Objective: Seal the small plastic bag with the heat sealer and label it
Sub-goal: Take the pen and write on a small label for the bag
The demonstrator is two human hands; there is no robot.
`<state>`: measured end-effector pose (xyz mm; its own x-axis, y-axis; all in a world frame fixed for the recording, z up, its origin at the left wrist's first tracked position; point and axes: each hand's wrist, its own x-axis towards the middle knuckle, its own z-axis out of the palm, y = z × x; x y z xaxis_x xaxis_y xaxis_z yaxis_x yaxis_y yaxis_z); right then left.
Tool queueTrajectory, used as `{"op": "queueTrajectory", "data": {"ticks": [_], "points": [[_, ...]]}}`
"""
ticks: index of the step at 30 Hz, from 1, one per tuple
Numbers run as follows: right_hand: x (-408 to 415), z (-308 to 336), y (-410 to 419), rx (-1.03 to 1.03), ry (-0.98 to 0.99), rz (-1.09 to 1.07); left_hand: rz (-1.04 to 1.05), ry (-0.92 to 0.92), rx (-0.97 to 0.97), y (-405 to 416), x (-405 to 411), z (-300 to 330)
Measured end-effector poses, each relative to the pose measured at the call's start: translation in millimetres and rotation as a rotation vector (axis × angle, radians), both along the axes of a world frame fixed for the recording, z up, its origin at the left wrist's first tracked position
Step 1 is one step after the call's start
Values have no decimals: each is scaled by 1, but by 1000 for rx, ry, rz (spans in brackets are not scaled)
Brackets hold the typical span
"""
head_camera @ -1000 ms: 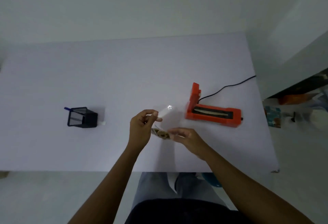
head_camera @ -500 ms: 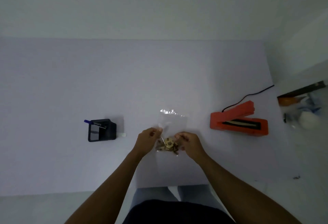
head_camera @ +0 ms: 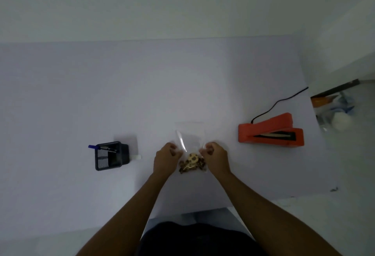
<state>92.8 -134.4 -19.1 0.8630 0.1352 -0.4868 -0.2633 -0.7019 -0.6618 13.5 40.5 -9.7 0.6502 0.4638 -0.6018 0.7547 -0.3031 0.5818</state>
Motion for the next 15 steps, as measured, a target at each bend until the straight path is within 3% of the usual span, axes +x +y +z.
{"op": "queueTrajectory", "data": {"ticks": [6, 15], "points": [[5, 15, 15, 70, -148, 51, 55, 21, 101, 4, -11, 27], [-12, 83, 121, 383, -172, 346, 426, -227, 399, 96, -64, 104]]}}
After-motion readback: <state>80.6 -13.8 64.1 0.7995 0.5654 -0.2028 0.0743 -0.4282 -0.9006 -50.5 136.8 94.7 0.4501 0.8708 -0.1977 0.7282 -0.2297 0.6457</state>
